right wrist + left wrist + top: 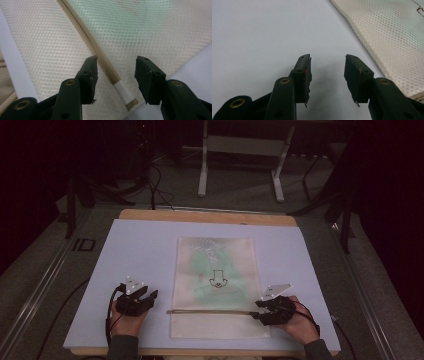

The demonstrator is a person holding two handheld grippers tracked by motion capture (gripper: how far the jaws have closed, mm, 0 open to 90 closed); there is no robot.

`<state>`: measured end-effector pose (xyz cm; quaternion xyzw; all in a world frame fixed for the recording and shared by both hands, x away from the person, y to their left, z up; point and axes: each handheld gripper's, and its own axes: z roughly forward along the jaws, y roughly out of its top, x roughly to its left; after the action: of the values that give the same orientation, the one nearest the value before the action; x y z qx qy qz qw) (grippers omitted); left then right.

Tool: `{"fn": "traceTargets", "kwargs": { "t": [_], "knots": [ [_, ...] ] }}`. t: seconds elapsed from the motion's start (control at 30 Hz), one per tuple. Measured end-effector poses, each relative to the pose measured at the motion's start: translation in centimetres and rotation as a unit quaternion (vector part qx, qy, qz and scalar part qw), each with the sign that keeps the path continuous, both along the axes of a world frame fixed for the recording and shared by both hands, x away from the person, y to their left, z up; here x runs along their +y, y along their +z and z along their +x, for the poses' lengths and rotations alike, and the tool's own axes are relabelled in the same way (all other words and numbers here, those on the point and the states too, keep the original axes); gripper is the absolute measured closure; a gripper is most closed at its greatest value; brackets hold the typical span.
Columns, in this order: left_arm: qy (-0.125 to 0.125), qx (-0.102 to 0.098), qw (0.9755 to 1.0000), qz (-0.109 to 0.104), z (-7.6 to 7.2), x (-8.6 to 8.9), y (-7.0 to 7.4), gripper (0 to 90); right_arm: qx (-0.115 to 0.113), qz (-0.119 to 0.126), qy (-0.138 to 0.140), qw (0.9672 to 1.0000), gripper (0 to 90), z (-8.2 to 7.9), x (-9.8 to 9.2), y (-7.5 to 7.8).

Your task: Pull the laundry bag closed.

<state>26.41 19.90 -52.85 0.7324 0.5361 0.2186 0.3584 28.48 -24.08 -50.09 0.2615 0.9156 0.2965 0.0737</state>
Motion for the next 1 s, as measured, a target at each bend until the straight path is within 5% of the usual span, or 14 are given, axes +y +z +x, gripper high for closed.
{"fn": "traceTargets", "kwargs": {
  "t": [1.0],
  "knots": [
    [-0.006,0.002,1.0,0.0,0.0,-0.1,-0.2,57.0,-0.003,-0.036,0.077,0.9964,51.9,0.4,6.3,0.6]
  ]
}}
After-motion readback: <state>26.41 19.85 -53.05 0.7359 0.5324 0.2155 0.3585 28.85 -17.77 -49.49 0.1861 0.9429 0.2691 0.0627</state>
